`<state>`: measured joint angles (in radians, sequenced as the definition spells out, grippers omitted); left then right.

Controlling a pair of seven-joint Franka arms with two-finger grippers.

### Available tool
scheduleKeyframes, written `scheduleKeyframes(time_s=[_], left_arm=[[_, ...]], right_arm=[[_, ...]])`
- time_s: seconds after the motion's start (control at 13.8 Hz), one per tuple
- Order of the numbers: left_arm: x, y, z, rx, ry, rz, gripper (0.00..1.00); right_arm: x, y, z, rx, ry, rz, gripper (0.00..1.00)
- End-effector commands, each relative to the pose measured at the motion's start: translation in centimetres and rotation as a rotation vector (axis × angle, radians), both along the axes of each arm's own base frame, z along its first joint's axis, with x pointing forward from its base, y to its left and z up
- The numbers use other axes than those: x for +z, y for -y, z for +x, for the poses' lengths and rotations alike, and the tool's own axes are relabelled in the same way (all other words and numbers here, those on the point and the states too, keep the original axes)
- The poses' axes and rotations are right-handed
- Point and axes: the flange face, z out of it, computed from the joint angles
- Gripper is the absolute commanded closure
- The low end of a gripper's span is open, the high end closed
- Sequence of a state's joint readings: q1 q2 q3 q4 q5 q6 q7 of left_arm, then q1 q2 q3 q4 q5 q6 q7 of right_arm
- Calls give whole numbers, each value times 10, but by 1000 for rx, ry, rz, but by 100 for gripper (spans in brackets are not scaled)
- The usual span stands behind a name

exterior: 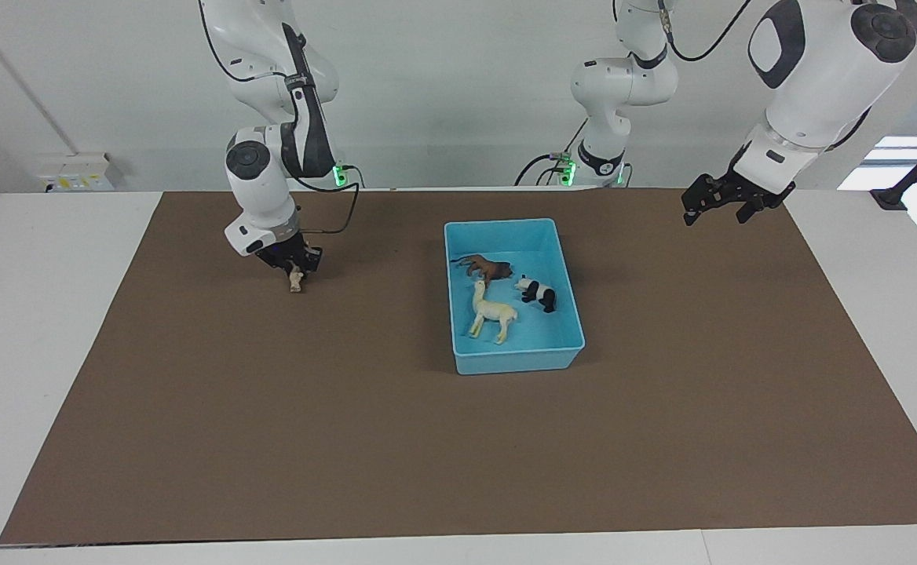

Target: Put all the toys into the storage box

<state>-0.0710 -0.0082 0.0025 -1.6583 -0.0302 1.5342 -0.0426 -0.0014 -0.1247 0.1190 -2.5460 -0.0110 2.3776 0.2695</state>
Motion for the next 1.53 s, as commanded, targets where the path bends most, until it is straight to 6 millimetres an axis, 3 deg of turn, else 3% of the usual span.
scheduleKeyframes(time_s=[0.0, 0.22, 0.36, 0.51, 0.58, 0.65, 0.73, 0.8, 0.87, 1.09, 1.16, 1.31, 1.45], left_arm=[[2, -2, -7, -3, -3, 12, 0], [2, -2, -7, -3, -3, 12, 0], [2, -2, -6, -4, -1, 11, 0], [2, -2, -7, -3, -3, 12, 0], [2, -2, -7, -4, -3, 12, 0], [2, -2, -6, -3, -1, 12, 0], [2, -2, -6, -4, -1, 11, 0], [2, -2, -6, -3, -1, 12, 0], [2, -2, -7, -3, -3, 12, 0], [2, -2, -7, -3, -3, 12, 0], [2, -2, -6, -3, -1, 12, 0], [2, -4, -6, 0, -3, 12, 0], [2, -2, -7, -4, -3, 12, 0]], right_arm=[[78, -54, 60, -73, -5, 20, 100], [144, -142, 106, -213, 35, 120, 100], [172, -202, 104, -278, 47, 223, 100], [186, -281, 99, -307, 58, 258, 100], [181, -315, 101, -316, 58, 261, 100], [171, -342, 95, -296, 59, 258, 100], [166, -355, 92, -285, 79, 275, 100], [160, -359, 93, -282, 89, 281, 60], [155, -357, 93, -281, 89, 271, 1], [154, -348, 91, -278, 46, 213, 0], [159, -324, 101, -292, 22, 177, 0], [192, -232, 130, -220, 18, 149, 0], [222, -166, 135, -98, 14, 138, 0]])
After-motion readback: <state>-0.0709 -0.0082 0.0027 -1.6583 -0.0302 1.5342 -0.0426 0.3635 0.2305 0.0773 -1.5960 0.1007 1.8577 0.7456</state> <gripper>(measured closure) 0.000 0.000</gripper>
